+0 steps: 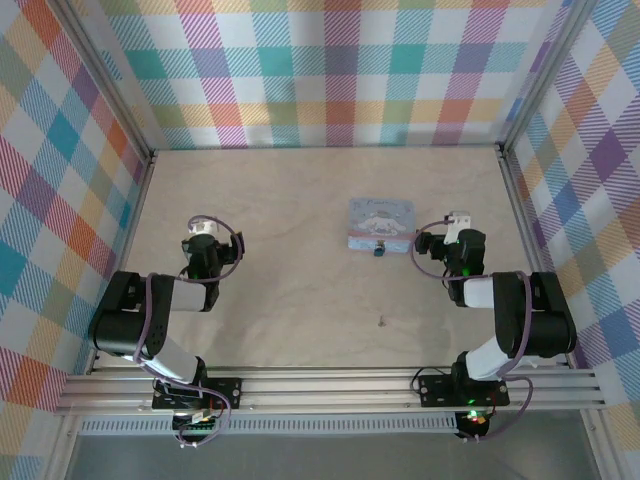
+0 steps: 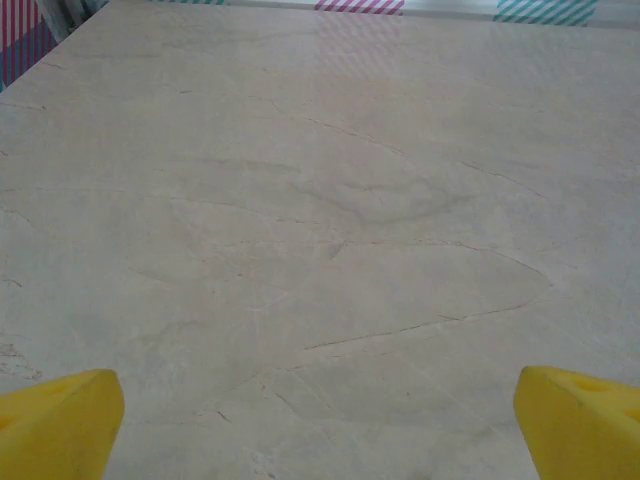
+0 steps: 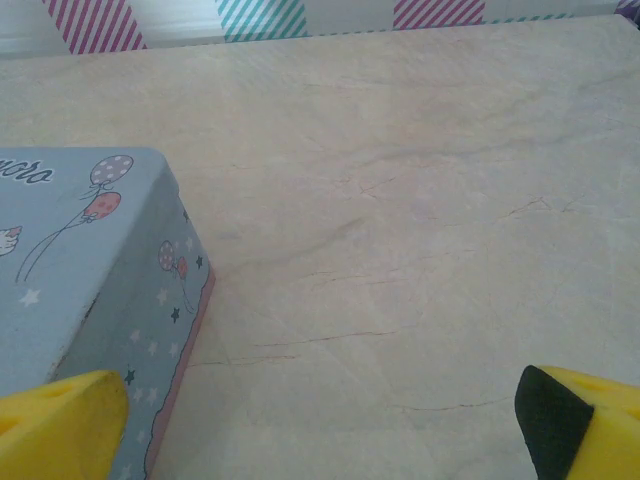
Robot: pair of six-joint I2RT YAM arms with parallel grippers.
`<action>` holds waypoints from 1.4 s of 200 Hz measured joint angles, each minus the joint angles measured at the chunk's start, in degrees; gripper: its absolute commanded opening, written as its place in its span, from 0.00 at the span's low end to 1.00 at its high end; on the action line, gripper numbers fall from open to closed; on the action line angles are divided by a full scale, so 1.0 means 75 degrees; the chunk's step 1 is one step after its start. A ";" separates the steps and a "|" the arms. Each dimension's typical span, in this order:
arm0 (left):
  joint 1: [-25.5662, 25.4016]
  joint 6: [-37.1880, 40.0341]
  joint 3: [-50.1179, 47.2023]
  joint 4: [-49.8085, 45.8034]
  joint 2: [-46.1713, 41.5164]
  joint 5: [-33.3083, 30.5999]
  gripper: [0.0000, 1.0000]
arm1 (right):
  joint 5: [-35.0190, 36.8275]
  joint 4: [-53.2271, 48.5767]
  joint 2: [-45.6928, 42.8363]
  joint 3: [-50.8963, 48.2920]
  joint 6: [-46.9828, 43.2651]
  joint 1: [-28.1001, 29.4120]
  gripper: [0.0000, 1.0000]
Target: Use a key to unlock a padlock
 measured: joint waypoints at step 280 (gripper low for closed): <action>-0.0015 -0.2868 0.1886 -0.4642 -0.2771 0.1052 1.00 | -0.0632 -0.6000 -0.2629 0.2317 0.1483 0.0364 1.00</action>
